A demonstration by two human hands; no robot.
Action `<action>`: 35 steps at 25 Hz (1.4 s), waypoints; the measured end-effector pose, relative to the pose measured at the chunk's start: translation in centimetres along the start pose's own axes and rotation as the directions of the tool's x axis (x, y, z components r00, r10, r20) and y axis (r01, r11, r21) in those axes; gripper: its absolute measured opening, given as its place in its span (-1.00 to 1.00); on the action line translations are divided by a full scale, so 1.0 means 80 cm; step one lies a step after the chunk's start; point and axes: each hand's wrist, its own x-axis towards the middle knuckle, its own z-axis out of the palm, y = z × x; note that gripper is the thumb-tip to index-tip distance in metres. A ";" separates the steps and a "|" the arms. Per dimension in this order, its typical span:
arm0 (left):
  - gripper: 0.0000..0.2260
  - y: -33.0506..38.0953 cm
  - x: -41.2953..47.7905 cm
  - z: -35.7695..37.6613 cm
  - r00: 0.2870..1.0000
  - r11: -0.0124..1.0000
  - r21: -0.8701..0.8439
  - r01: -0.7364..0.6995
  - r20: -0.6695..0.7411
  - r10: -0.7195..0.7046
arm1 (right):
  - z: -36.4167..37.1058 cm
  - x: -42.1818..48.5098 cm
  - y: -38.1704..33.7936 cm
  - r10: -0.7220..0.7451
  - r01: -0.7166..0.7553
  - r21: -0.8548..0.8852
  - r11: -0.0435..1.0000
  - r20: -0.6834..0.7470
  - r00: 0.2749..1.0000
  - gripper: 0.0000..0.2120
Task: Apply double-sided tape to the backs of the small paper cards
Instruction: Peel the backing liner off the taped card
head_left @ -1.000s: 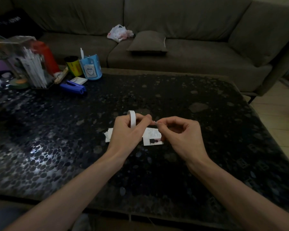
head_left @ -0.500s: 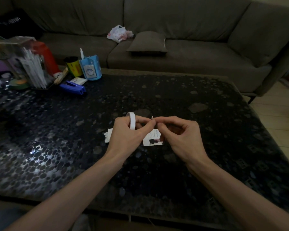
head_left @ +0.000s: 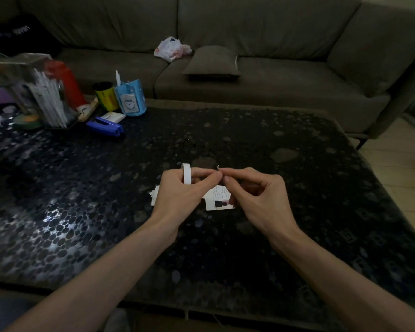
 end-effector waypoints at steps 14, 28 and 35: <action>-0.90 0.001 0.003 -0.003 0.993 0.993 -0.017 0.118 -0.018 -0.118 | 0.002 0.000 0.004 0.009 -0.008 -0.020 1.000 0.038 0.999 -0.73; -0.90 -0.003 0.003 -0.004 0.998 0.997 -0.040 0.063 0.004 -0.063 | 0.002 -0.001 0.001 -0.006 0.006 -0.003 1.000 0.048 0.999 -0.73; -0.91 -0.003 0.004 -0.002 0.999 0.998 -0.046 0.039 -0.007 -0.039 | 0.003 -0.001 0.002 -0.001 0.001 -0.015 1.000 0.051 0.999 -0.72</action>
